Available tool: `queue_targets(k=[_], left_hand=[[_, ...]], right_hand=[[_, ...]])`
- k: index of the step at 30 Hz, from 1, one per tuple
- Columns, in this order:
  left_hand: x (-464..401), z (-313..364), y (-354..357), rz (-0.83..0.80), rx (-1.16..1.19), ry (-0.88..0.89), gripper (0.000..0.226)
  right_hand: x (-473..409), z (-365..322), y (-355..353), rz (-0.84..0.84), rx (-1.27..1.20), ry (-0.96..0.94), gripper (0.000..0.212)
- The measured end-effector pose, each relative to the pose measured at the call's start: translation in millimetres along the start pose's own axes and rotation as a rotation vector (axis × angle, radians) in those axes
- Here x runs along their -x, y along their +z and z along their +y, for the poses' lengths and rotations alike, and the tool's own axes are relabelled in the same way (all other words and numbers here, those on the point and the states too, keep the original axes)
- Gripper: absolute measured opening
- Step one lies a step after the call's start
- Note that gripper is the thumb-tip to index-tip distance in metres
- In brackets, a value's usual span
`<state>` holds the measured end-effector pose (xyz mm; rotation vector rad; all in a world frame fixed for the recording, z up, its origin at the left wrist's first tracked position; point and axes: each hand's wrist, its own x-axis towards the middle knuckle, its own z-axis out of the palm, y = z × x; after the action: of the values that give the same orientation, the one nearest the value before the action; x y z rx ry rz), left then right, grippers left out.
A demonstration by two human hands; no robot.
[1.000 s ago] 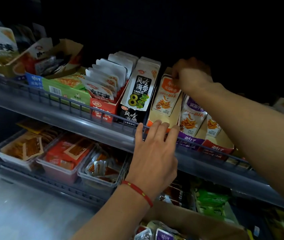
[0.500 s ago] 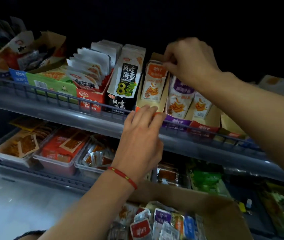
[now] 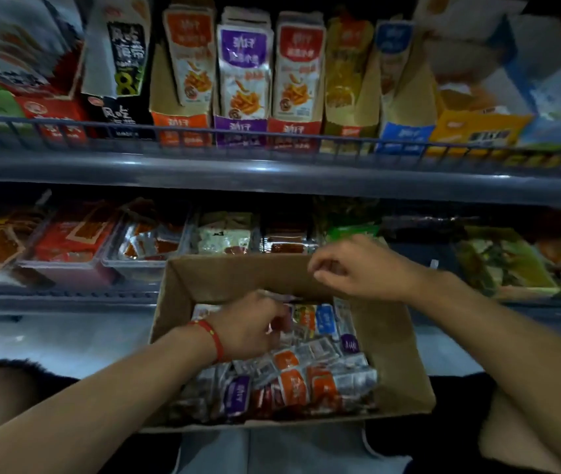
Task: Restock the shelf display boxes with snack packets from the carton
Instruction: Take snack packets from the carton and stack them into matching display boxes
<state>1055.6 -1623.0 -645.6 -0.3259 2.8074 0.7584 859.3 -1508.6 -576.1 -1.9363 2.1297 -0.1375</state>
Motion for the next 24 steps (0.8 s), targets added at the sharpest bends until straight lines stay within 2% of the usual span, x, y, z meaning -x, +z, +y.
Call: queue_targets(k=[3,9,14,17,19,22,24], left_hand=[[-15,7,40,-0.122,0.047,0.034,0.017],[-41,14,88,-0.231,0.063,-0.010,0.024],[-49,12,103,-0.219,0.174,-0.014,0.003],[-50,15,77,-0.155,0.457,-0.093,0.013],[-48,21,44,-0.069,0.644,-0.141,0.011],[-33,24,-10,0.012,0.801,-0.155,0.006],[-23,27,-35,0.096,0.889,-0.151,0.009]], right_hand=[[5,16,11,-0.169,-0.090,0.038,0.023],[8,24,4,-0.066,-0.230,0.057,0.024],[15,27,2,-0.084,-0.254,0.048,0.023],[17,30,2,-0.099,-0.257,0.061,0.022],[18,35,2,-0.119,-0.267,0.077,0.023],[22,35,1,-0.253,-0.327,0.086,0.035],[22,31,1,-0.245,-0.369,0.068,0.031]])
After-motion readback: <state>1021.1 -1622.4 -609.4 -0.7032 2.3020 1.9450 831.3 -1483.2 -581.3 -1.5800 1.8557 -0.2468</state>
